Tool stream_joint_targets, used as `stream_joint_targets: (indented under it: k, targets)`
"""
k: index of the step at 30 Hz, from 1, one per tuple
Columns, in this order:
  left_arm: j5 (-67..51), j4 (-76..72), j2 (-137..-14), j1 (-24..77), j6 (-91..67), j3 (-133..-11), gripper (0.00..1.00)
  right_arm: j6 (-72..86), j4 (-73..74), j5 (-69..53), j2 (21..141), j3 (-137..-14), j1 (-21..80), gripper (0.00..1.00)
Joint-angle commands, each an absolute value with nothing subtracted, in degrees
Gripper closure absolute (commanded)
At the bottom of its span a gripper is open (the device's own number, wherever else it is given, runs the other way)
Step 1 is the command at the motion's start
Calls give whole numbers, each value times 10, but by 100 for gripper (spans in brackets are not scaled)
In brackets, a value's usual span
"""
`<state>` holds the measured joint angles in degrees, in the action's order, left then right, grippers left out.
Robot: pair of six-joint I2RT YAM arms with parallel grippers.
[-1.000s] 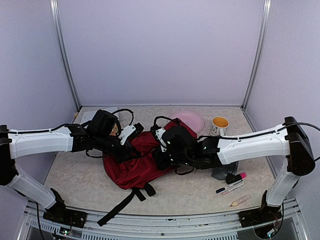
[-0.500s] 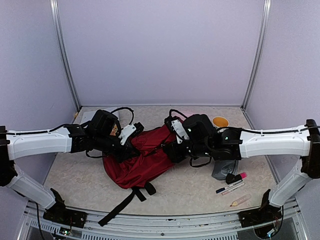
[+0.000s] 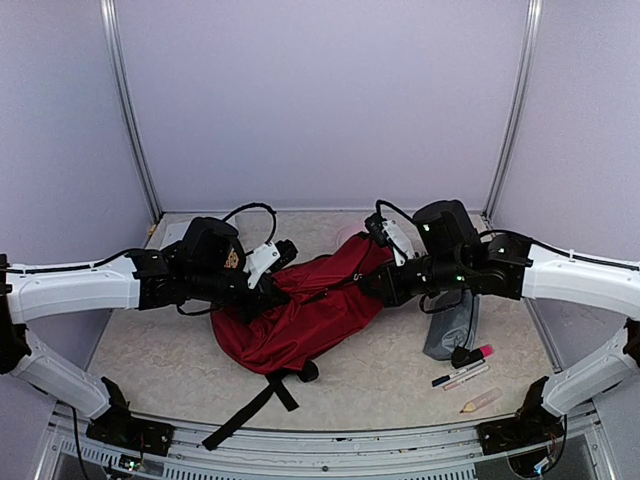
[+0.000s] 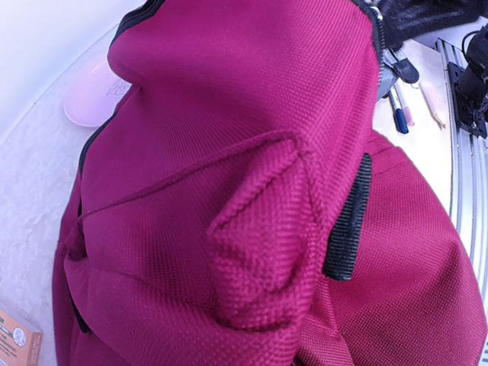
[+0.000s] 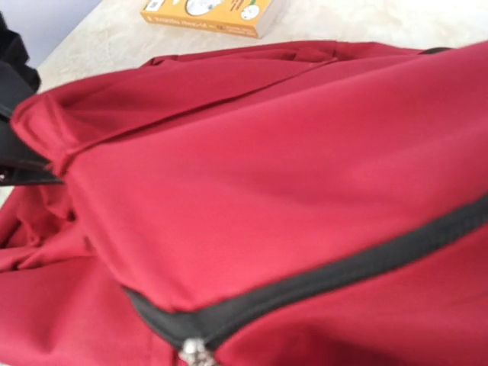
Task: Pack the student bag
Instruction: Unzip the largest pocket of the student bag, then hold the largest pocket of the student bag.
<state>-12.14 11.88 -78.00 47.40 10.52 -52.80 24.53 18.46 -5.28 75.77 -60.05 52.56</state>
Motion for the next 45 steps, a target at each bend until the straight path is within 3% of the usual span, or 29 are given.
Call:
stream_joint_targets:
  k: [1,15,16,19,20,24,28,35,40,45]
  targets:
    - [-23,184,-745,472,146,-518,100,224,287,-13,726,-611,472,100]
    - [167,227,-706,485,185,-500,100,196,238,-204,866,-662,503,100]
    - [164,232,-702,486,182,-499,96,196,235,-208,873,-661,505,100]
    - [57,260,-678,497,182,-515,43,196,225,-222,890,-661,513,100]
    - [1,259,-662,506,188,-518,34,196,220,-230,895,-662,519,100]
    - [-137,167,-597,549,186,-499,18,203,184,-269,914,-665,542,100]
    - [-196,87,-611,564,150,-483,17,213,151,-296,918,-661,550,100]
    - [-94,132,-772,568,120,-542,34,228,125,-314,901,-638,557,100]
    - [-36,120,-823,568,107,-563,47,230,116,-315,895,-623,561,100]
    - [-65,101,-828,569,106,-562,48,226,123,-310,892,-617,561,100]
